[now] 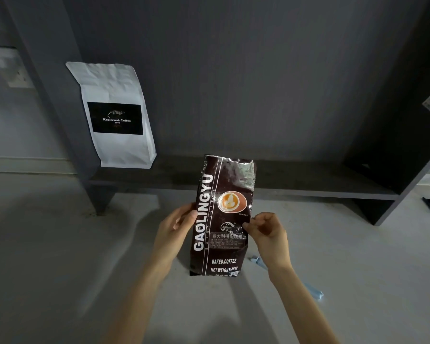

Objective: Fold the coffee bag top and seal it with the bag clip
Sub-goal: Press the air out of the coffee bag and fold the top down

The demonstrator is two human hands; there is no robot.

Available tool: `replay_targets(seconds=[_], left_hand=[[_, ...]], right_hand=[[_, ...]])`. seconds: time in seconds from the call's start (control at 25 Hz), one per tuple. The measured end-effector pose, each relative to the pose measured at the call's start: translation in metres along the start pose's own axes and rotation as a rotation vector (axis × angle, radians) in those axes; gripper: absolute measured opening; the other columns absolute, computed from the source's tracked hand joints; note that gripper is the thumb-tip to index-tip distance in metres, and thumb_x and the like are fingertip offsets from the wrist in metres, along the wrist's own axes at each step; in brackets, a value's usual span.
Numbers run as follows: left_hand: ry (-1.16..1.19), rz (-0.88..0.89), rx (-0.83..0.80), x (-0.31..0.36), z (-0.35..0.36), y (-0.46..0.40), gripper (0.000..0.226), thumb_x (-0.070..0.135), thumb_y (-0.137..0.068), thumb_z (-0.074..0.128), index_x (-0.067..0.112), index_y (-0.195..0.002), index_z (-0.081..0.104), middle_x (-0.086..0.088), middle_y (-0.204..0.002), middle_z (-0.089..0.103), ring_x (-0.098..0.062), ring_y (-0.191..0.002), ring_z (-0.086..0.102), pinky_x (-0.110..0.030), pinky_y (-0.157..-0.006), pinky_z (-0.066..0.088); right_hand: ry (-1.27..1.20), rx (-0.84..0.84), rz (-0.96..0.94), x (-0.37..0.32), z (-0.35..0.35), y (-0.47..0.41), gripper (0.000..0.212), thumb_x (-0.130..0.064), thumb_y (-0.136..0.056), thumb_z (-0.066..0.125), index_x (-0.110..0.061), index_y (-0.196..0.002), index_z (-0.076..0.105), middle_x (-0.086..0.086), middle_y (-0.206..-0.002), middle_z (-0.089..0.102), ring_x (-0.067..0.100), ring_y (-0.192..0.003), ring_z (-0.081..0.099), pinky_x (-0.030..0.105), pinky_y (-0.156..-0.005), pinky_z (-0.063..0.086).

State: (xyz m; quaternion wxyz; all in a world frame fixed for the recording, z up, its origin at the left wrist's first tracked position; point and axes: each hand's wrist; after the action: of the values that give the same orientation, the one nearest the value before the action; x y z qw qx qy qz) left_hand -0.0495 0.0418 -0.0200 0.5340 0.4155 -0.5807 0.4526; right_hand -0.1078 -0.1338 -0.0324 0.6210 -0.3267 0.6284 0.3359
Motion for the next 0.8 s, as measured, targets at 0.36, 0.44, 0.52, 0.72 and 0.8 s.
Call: replay_targets(seconds=[0.36,0.44,0.52,0.72,0.8], left_hand=[[0.01,0.034,0.052,0.0,0.002,0.006,0.012,0.012,-0.085,0.054,0.022,-0.08,0.058,0.005,-0.085,0.064,0.011,-0.069,0.059,-0.002,-0.065,0.044],[-0.002,0.036,0.05,0.001,0.0,0.006,0.012,0.012,-0.085,0.055,0.021,-0.079,0.058,0.003,-0.084,0.065,0.01,-0.069,0.059,-0.002,-0.065,0.044],[-0.02,0.043,0.046,0.003,-0.001,0.007,0.014,0.009,-0.084,0.056,0.021,-0.077,0.058,0.002,-0.082,0.064,0.01,-0.068,0.059,-0.001,-0.064,0.043],[-0.056,0.101,0.001,0.014,0.004,0.013,0.018,0.009,-0.084,0.055,0.026,-0.079,0.058,0.01,-0.08,0.067,0.009,-0.072,0.06,-0.002,-0.066,0.044],[-0.038,0.143,0.006,0.02,0.005,0.012,0.02,0.009,-0.085,0.054,0.027,-0.08,0.059,0.016,-0.075,0.071,0.01,-0.074,0.06,-0.003,-0.068,0.044]], right_hand=[[-0.088,-0.134,0.008,-0.029,0.0,0.008,0.009,-0.011,-0.084,0.058,-0.019,-0.088,0.059,-0.002,-0.08,0.062,0.009,-0.075,0.059,0.014,-0.062,0.048],[-0.074,-0.112,-0.004,-0.034,0.0,0.006,0.006,-0.013,-0.084,0.057,-0.017,-0.088,0.059,-0.003,-0.079,0.063,0.007,-0.073,0.059,0.012,-0.061,0.049],[-0.091,-0.101,0.008,-0.037,-0.001,0.008,0.007,-0.012,-0.085,0.056,-0.019,-0.084,0.06,0.0,-0.079,0.064,0.012,-0.075,0.059,0.02,-0.069,0.049],[-0.091,-0.109,-0.018,-0.039,-0.006,0.012,0.013,-0.009,-0.086,0.053,-0.019,-0.091,0.058,0.007,-0.077,0.059,-0.001,-0.061,0.061,0.007,-0.053,0.048],[-0.09,-0.133,-0.029,-0.04,-0.006,0.015,0.017,-0.007,-0.086,0.053,-0.023,-0.083,0.057,0.005,-0.077,0.06,0.0,-0.062,0.06,0.01,-0.055,0.048]])
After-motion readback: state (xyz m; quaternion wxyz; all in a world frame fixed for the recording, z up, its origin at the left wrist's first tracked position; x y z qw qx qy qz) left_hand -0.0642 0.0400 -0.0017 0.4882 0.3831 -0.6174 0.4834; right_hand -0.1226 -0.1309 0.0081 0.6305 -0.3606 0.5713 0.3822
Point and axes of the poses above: each hand's wrist, its own y-axis away from the middle knuckle, its own z-axis out of the palm, x = y × z
